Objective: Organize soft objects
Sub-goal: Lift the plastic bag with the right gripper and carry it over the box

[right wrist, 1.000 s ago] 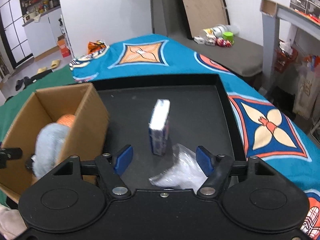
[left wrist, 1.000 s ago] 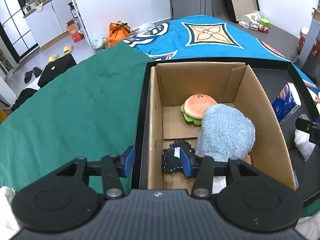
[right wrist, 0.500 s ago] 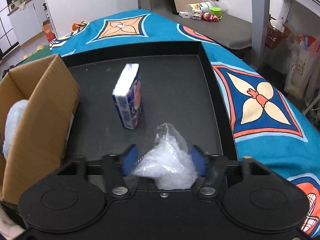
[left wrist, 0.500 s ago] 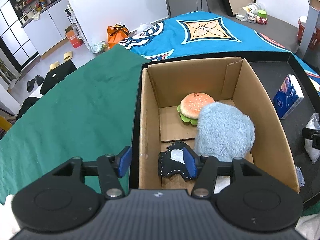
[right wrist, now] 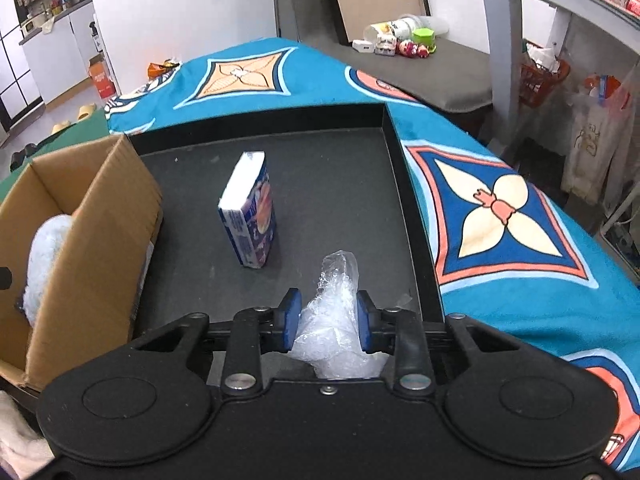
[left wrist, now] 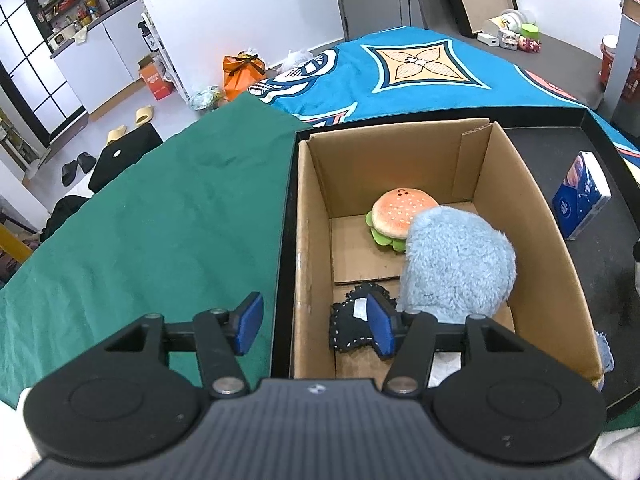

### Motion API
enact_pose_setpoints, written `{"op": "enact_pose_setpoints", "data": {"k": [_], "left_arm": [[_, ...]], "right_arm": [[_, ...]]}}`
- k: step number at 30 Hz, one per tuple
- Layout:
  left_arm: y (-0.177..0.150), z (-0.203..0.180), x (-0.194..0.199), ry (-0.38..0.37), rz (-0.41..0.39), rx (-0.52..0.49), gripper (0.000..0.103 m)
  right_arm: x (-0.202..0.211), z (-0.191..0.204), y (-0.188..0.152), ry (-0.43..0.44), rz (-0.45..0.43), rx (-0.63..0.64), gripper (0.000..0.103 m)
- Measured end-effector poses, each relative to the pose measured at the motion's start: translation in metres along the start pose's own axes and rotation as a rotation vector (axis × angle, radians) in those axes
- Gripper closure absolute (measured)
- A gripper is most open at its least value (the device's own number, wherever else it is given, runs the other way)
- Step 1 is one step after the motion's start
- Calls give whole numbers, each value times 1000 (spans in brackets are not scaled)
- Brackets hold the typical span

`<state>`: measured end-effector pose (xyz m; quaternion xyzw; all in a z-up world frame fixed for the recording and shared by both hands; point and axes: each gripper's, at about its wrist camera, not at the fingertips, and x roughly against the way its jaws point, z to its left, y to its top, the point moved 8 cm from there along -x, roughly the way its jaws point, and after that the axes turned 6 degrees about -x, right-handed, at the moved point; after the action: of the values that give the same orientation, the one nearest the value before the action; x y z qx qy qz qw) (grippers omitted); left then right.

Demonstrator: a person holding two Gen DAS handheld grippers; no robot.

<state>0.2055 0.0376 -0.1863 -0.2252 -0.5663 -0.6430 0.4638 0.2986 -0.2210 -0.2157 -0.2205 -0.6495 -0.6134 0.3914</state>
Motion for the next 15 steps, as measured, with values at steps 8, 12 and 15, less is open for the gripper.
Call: {"op": "enact_pose_setpoints", "data": {"k": [8,12,15], "left_arm": [[-3,3,4,-28,-9,2,47],[-4,6,6,-45,-18,13,47],[-3,8,8,-62,-29,26,48]], "right_arm": [[14,12,14,18,-44,5,75],[21,24,23,26,-71,25,75],[25,31,28,29,-85,31,75]]}}
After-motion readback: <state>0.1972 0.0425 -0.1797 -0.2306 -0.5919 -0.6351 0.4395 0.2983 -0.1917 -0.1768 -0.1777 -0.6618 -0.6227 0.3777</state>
